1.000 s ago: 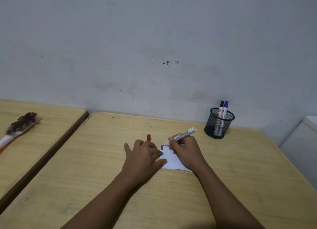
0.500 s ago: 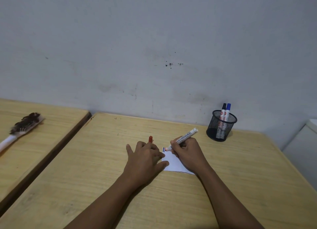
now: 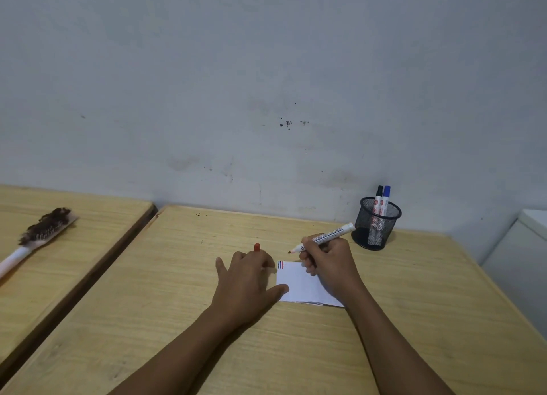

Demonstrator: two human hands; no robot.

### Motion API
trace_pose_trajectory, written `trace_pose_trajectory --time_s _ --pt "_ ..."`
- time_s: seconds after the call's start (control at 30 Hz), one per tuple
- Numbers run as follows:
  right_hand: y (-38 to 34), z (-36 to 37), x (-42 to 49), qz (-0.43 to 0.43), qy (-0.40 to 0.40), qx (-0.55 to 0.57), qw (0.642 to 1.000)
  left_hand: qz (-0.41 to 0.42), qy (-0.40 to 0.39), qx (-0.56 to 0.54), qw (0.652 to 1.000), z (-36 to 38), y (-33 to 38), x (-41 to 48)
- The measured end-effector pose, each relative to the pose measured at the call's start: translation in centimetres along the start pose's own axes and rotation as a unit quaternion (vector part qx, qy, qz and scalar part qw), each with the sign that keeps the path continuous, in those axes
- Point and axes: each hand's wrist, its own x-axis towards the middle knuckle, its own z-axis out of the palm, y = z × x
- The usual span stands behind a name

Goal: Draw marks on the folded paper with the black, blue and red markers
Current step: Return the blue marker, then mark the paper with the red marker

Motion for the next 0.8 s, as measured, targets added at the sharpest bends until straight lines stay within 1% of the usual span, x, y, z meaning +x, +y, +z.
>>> trace_pose_trajectory --time_s 0.1,0.13,0.17,0.23,0.3,0.33,0.4,0.47,0.5,0.53,0.57,0.63,0.7,0.8 --pt "-2.2 -0.4 0.1 -0.039 0.023 0.02 0.999 -0.053 0.074 -0.1 0.991 -0.9 0.7 1.0" --pt "-2.9 -0.5 0.1 -0.05 0.019 0.016 0.998 -0.079 0.082 -0.119 0.986 -1.3 0.8 1.7" --pt "-3.4 -0.6 0.0 -0.056 0.014 0.011 0.998 -0.101 0.073 -0.113 0.986 -1.8 0.7 2.6" --pt "-4.2 -0.7 -0.3 -0.063 0.006 0.006 0.998 -0.12 0.019 -0.038 0.992 -2.4 0.4 4.2" --pt "-4.6 -0.7 -0.7 -0.065 0.004 0.006 0.998 -0.109 -0.011 0.029 0.994 -2.7 0.1 5.0" --pt "-4.7 -0.8 -1.0 -0.066 0.004 0.008 0.998 -0.094 -0.006 0.045 0.995 -2.8 0.2 5.1" --pt "-5.0 -1.0 -1.3 -0.066 0.007 0.021 0.998 -0.08 0.019 0.024 0.996 -3.3 0.8 5.1" --pt "-5.7 -1.4 -1.5 -0.069 0.019 0.043 0.996 -0.085 0.033 -0.054 0.994 -4.4 1.5 5.4" --pt "-6.2 -1.6 -1.5 -0.071 0.028 0.054 0.996 -0.087 0.035 -0.119 0.988 -5.1 2.0 5.6" --pt "-6.8 -1.7 -1.6 -0.072 0.036 0.064 0.995 -0.08 0.037 -0.2 0.976 -5.9 2.6 5.7" --pt "-7.5 -1.9 -1.6 -0.073 0.044 0.074 0.994 -0.068 0.038 -0.284 0.956 -6.7 3.3 5.6" --pt "-8.9 -2.1 -1.7 -0.074 0.052 0.097 0.991 -0.038 0.044 -0.396 0.917 -8.5 5.0 5.0" --pt "-10.3 -2.3 -2.1 -0.078 0.051 0.114 0.989 -0.012 0.042 -0.444 0.895 -9.9 6.7 4.5" --pt "-12.0 -2.8 -3.2 -0.094 0.04 0.115 0.988 0.019 0.036 -0.466 0.884 -11.5 8.8 3.7"
